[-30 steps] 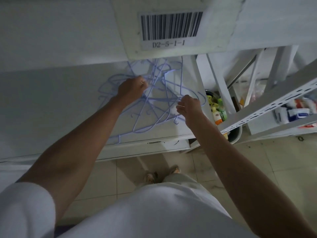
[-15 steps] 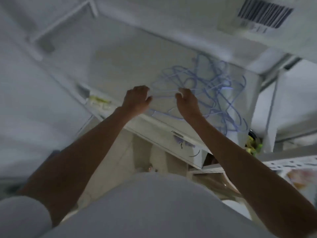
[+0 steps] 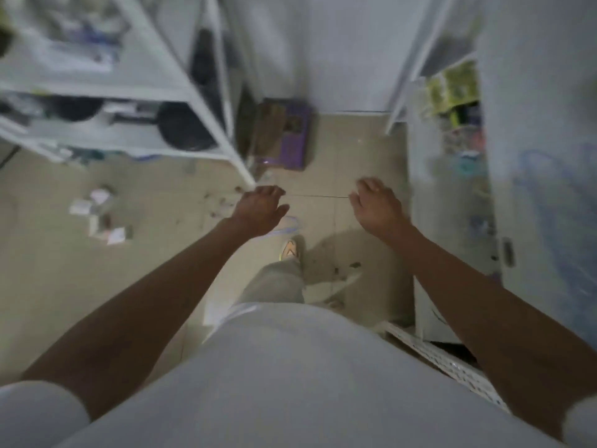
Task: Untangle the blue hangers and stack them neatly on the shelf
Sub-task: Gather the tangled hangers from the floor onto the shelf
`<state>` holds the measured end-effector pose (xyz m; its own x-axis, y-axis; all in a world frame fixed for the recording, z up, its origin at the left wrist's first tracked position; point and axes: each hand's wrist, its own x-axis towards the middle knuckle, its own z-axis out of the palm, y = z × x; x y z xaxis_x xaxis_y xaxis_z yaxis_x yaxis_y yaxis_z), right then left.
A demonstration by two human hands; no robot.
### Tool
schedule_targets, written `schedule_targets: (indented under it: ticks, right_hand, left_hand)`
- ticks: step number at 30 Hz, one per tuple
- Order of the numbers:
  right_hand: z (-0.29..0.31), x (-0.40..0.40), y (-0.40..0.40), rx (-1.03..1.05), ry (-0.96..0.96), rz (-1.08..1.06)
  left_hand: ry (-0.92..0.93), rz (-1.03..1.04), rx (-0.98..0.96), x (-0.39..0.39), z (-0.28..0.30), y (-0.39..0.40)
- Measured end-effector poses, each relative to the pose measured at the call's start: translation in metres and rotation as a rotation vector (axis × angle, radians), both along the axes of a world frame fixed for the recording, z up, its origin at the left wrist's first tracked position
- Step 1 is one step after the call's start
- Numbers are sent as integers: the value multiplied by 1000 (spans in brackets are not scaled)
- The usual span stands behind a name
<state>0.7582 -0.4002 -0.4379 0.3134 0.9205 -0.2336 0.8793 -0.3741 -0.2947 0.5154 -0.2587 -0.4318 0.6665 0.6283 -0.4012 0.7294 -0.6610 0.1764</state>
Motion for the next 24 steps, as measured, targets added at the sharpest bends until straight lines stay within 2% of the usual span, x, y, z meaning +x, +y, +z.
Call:
schedule_targets:
  ticks: [4, 8, 13, 17, 21, 24]
  right_hand:
    - [-11, -88, 52, -88, 5, 254]
    - [-22, -157, 98, -169, 13, 480]
    - [-52, -196, 151, -276, 126, 462]
    - [-83, -201, 182, -414, 114, 404]
    - [-118, -196, 201, -510, 89, 335]
    - [-158, -190, 220, -552, 94, 305]
  left_hand:
    - [75, 242, -30, -108, -9, 12]
    - [89, 394, -112, -179, -25, 25]
    - [98, 482, -205, -228, -54, 53]
    - [106, 523, -297, -251, -82, 76]
    - [59, 529, -367, -261, -110, 94]
    - [-44, 646, -398, -258, -145, 105]
